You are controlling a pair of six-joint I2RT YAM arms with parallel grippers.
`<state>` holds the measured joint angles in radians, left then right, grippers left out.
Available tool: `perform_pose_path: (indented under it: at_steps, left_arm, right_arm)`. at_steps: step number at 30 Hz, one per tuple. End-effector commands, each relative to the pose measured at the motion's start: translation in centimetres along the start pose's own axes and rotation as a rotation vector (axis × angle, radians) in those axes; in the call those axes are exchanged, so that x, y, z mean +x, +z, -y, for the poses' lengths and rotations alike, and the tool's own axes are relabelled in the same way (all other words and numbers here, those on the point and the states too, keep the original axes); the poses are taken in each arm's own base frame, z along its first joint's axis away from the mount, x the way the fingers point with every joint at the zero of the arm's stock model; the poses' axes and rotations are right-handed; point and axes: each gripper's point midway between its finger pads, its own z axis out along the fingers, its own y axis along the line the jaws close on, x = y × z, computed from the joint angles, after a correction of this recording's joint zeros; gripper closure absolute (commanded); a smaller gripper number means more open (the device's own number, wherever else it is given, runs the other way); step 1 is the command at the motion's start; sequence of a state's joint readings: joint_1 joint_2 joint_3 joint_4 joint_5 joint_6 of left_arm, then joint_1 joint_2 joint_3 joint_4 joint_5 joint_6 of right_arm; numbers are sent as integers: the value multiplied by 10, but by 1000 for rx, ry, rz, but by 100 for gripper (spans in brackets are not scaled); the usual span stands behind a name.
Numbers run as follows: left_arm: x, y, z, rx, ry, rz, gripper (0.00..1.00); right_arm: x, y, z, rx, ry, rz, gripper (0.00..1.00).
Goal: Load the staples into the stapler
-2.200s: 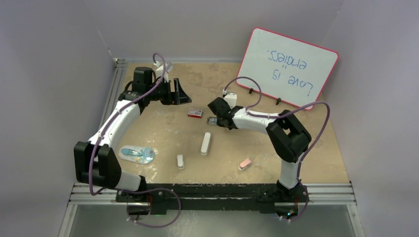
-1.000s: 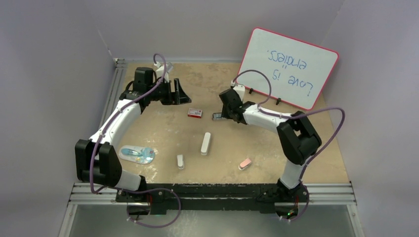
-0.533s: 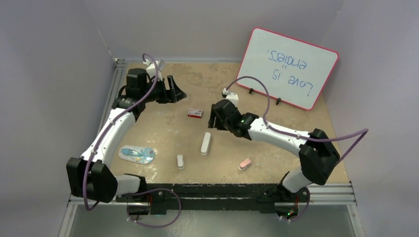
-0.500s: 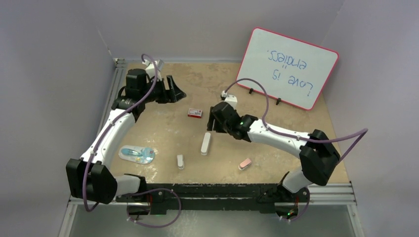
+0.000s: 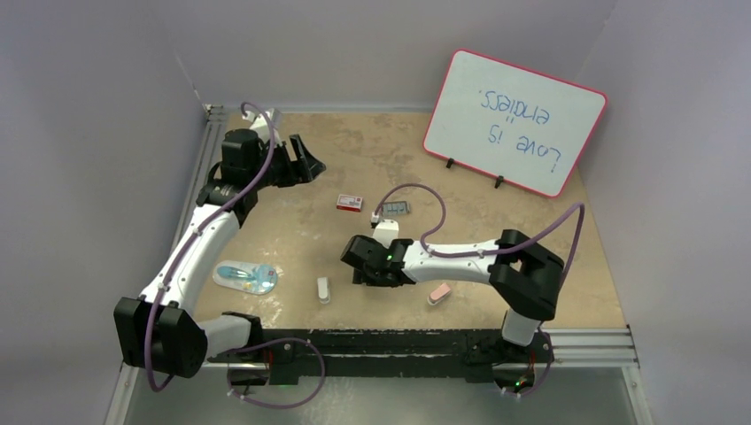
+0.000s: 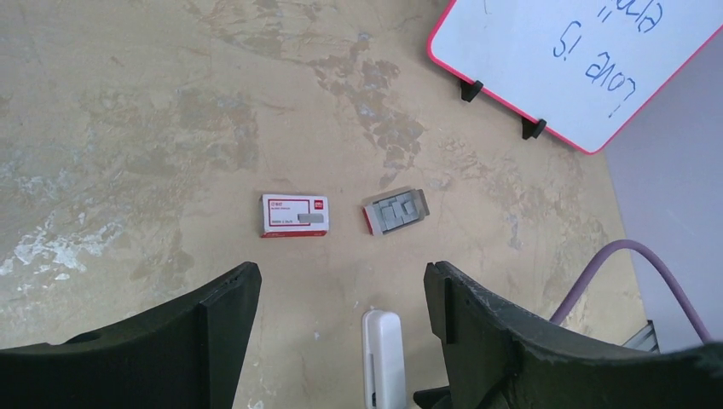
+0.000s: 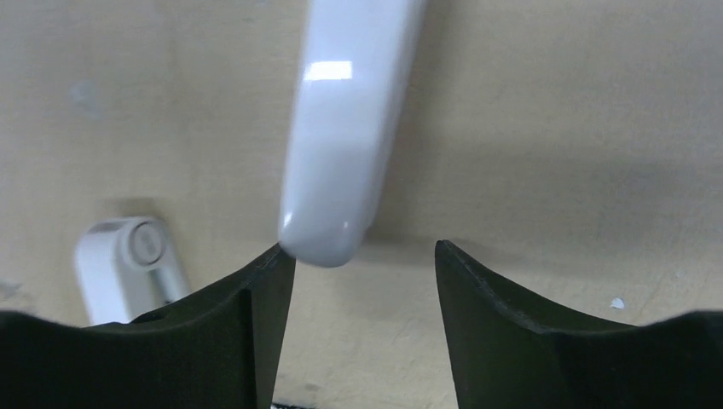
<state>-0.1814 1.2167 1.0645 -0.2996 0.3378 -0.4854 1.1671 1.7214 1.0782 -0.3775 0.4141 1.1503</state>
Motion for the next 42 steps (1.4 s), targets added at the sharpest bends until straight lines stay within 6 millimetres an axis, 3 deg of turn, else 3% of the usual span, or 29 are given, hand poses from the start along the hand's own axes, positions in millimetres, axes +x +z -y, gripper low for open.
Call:
perform_pose_path:
  at_steps: [1, 11, 18, 25, 33, 38, 42]
  left_arm:
    - [-15, -2, 2, 2, -3, 64, 29]
    - [-10, 1, 1, 13, 7, 43, 29]
    - [-8, 3, 1, 16, 8, 32, 30]
    - [5, 16, -9, -17, -59, -34, 29]
    - [38, 33, -12, -3, -175, -204, 28]
    - [65, 35, -6, 52, -262, -303, 23]
    - [83, 31, -12, 31, -296, -328, 21]
  right_arm:
    - [-15, -4, 4, 55, 96, 52, 39]
    - [-30, 12, -5, 94, 6, 107, 47]
    - [-44, 19, 10, 192, -43, 164, 63]
    - [-70, 20, -9, 22, -160, 192, 67]
    - [-72, 30, -14, -37, -214, 149, 66]
    - [-68, 32, -9, -31, -230, 131, 55]
    - [-68, 34, -3, 16, -208, 122, 47]
